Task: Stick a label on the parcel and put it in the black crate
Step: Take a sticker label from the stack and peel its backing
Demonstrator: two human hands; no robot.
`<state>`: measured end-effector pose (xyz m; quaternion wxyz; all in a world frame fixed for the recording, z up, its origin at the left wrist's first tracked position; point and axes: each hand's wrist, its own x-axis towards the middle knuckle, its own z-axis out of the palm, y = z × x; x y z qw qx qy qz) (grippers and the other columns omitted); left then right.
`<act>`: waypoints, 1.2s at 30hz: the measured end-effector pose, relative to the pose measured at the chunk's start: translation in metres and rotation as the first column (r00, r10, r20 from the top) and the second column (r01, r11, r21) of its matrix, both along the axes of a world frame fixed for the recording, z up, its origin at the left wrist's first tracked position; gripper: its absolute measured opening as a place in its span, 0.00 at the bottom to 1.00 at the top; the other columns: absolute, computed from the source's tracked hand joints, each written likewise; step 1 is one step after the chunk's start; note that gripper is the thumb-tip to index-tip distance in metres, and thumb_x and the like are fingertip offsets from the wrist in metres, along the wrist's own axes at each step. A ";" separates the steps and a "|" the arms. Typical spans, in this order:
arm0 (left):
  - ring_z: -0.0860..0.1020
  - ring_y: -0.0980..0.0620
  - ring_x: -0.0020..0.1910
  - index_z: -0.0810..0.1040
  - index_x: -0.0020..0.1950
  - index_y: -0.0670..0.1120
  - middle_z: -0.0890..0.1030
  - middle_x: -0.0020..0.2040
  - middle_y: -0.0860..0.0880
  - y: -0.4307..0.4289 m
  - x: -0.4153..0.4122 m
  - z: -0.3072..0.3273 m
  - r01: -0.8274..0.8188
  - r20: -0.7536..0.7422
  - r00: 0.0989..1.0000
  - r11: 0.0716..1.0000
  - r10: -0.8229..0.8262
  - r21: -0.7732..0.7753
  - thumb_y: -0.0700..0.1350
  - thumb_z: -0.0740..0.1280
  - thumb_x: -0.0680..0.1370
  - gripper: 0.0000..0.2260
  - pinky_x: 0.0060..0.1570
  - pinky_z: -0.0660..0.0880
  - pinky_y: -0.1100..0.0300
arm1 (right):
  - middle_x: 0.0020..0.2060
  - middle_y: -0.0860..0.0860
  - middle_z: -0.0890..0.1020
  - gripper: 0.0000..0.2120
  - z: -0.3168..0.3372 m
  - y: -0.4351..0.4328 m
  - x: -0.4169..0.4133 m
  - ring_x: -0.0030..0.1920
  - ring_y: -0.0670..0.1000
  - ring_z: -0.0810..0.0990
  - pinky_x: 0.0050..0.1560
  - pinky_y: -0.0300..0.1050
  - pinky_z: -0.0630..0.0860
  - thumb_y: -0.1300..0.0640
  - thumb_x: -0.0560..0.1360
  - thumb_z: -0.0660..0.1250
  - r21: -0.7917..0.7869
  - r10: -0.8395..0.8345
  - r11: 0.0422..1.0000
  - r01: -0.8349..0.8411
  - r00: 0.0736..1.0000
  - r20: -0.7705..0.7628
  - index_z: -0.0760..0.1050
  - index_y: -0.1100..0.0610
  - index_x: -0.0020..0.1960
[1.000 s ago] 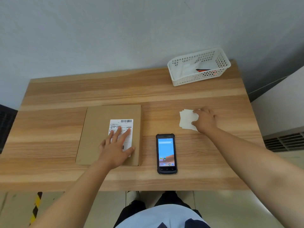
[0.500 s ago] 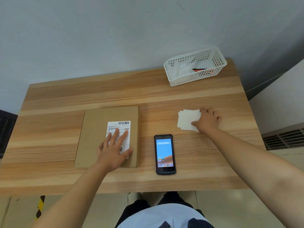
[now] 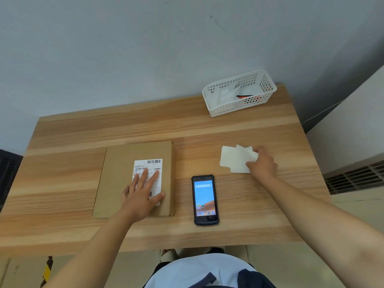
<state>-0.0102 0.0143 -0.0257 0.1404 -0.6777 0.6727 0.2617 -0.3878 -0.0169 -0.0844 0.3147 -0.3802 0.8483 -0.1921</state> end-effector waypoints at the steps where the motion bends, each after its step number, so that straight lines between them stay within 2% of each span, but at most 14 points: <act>1: 0.39 0.52 0.80 0.43 0.78 0.69 0.40 0.81 0.58 0.000 0.000 0.000 0.001 0.003 1.000 1.000 -0.001 -0.002 0.67 0.55 0.78 0.32 0.74 0.43 0.48 | 0.55 0.57 0.81 0.23 0.002 0.004 0.001 0.60 0.61 0.76 0.56 0.49 0.66 0.63 0.72 0.67 -0.013 -0.021 1.000 0.021 0.999 0.030 0.73 0.54 0.66; 7: 0.41 0.51 0.80 0.47 0.79 0.66 0.42 0.82 0.57 0.000 -0.001 0.006 -0.017 -0.044 0.999 1.000 0.017 0.001 0.66 0.58 0.78 0.32 0.75 0.44 0.46 | 0.48 0.54 0.81 0.07 0.026 0.026 0.018 0.52 0.61 0.81 0.47 0.52 0.76 0.62 0.72 0.66 -0.167 -0.069 0.978 0.125 0.949 0.306 0.79 0.57 0.50; 11: 0.56 0.45 0.79 0.65 0.76 0.59 0.58 0.81 0.49 -0.008 -0.011 0.029 -0.140 -0.186 0.974 0.990 0.132 -0.031 0.58 0.67 0.76 0.28 0.74 0.55 0.45 | 0.49 0.52 0.83 0.08 0.067 0.046 0.050 0.52 0.55 0.80 0.48 0.46 0.76 0.62 0.76 0.68 -0.356 0.031 0.927 0.118 0.922 0.387 0.84 0.58 0.52; 13: 0.69 0.48 0.71 0.75 0.68 0.57 0.71 0.73 0.51 -0.007 -0.021 0.057 -0.330 -0.474 0.827 0.943 0.304 0.029 0.54 0.69 0.77 0.19 0.69 0.66 0.48 | 0.50 0.49 0.82 0.09 0.091 0.058 0.069 0.56 0.52 0.76 0.59 0.48 0.73 0.64 0.76 0.69 -0.515 0.142 0.857 0.014 0.955 0.261 0.86 0.55 0.51; 15: 0.77 0.52 0.64 0.80 0.62 0.55 0.80 0.63 0.55 -0.001 -0.034 0.091 -0.422 -0.702 0.537 0.869 0.469 0.258 0.53 0.68 0.78 0.13 0.64 0.73 0.51 | 0.53 0.46 0.80 0.14 0.115 0.070 0.087 0.60 0.51 0.72 0.63 0.46 0.68 0.67 0.75 0.68 -0.640 0.221 0.763 -0.088 0.966 0.131 0.86 0.49 0.49; 16: 0.80 0.51 0.61 0.81 0.61 0.53 0.83 0.59 0.53 0.003 -0.036 0.107 -0.400 -0.751 0.408 0.841 0.519 0.364 0.54 0.68 0.78 0.13 0.63 0.75 0.51 | 0.55 0.45 0.79 0.17 0.127 0.076 0.097 0.61 0.52 0.71 0.63 0.45 0.67 0.69 0.74 0.67 -0.690 0.247 0.714 -0.118 0.965 0.091 0.85 0.48 0.49; 18: 0.83 0.49 0.57 0.81 0.61 0.50 0.86 0.56 0.49 0.009 -0.035 0.130 -0.330 -0.781 0.247 0.808 0.573 0.488 0.57 0.70 0.74 0.19 0.60 0.77 0.50 | 0.57 0.48 0.79 0.20 0.146 0.084 0.117 0.62 0.54 0.70 0.64 0.42 0.66 0.71 0.72 0.65 -0.750 0.270 0.644 -0.151 0.962 0.038 0.84 0.47 0.50; 20: 0.84 0.49 0.54 0.81 0.61 0.48 0.86 0.56 0.46 0.014 -0.032 0.143 -0.301 -0.785 0.161 0.787 0.599 0.539 0.55 0.74 0.71 0.21 0.58 0.78 0.49 | 0.59 0.53 0.79 0.21 0.163 0.091 0.135 0.63 0.55 0.70 0.65 0.37 0.64 0.72 0.71 0.65 -0.771 0.283 0.610 -0.182 0.959 -0.002 0.84 0.48 0.50; 23: 0.84 0.48 0.51 0.82 0.57 0.47 0.87 0.54 0.44 0.017 -0.022 0.150 -0.287 -0.769 0.050 0.746 0.638 0.600 0.45 0.76 0.71 0.15 0.57 0.79 0.48 | 0.60 0.57 0.79 0.20 0.180 0.098 0.160 0.63 0.56 0.71 0.65 0.37 0.65 0.72 0.71 0.65 -0.787 0.289 0.580 -0.208 0.956 -0.039 0.85 0.50 0.51; 27: 0.84 0.46 0.48 0.81 0.50 0.45 0.86 0.52 0.42 0.013 0.005 0.161 -0.258 -0.780 -0.050 0.747 0.623 0.613 0.36 0.71 0.74 0.07 0.45 0.81 0.53 | 0.61 0.52 0.79 0.19 0.197 0.102 0.190 0.64 0.53 0.72 0.63 0.38 0.68 0.69 0.73 0.66 -0.786 0.296 0.585 -0.202 0.955 -0.025 0.84 0.48 0.53; 29: 0.84 0.45 0.47 0.81 0.47 0.46 0.86 0.50 0.42 0.009 0.024 0.166 -0.286 -0.799 -0.086 0.753 0.596 0.592 0.35 0.70 0.75 0.07 0.43 0.81 0.53 | 0.60 0.48 0.80 0.19 0.207 0.103 0.206 0.62 0.50 0.76 0.61 0.39 0.72 0.67 0.76 0.68 -0.790 0.278 0.605 -0.101 0.956 0.090 0.82 0.46 0.57; 32: 0.84 0.45 0.45 0.81 0.46 0.46 0.86 0.51 0.41 0.006 0.052 0.172 -0.300 -0.830 -0.139 0.776 0.540 0.555 0.35 0.70 0.75 0.06 0.40 0.82 0.54 | 0.51 0.47 0.86 0.18 0.226 0.103 0.223 0.57 0.48 0.82 0.54 0.39 0.78 0.67 0.77 0.69 -0.683 0.198 0.711 0.168 0.884 0.423 0.83 0.44 0.55; 35: 0.85 0.46 0.42 0.81 0.46 0.45 0.85 0.51 0.39 0.003 0.075 0.177 -0.296 -0.845 -0.197 0.792 0.497 0.535 0.36 0.71 0.71 0.06 0.37 0.82 0.55 | 0.47 0.49 0.88 0.07 0.241 0.104 0.234 0.57 0.51 0.83 0.37 0.42 0.80 0.53 0.72 0.73 -0.473 0.124 0.842 0.259 0.761 0.637 0.86 0.47 0.50; 36: 0.85 0.46 0.41 0.82 0.45 0.45 0.85 0.51 0.39 0.002 0.081 0.178 -0.286 -0.848 -0.211 0.799 0.487 0.530 0.37 0.71 0.70 0.07 0.37 0.82 0.55 | 0.46 0.50 0.88 0.13 0.245 0.105 0.239 0.57 0.52 0.83 0.38 0.43 0.79 0.46 0.68 0.74 -0.444 0.128 0.863 0.240 0.747 0.653 0.86 0.48 0.50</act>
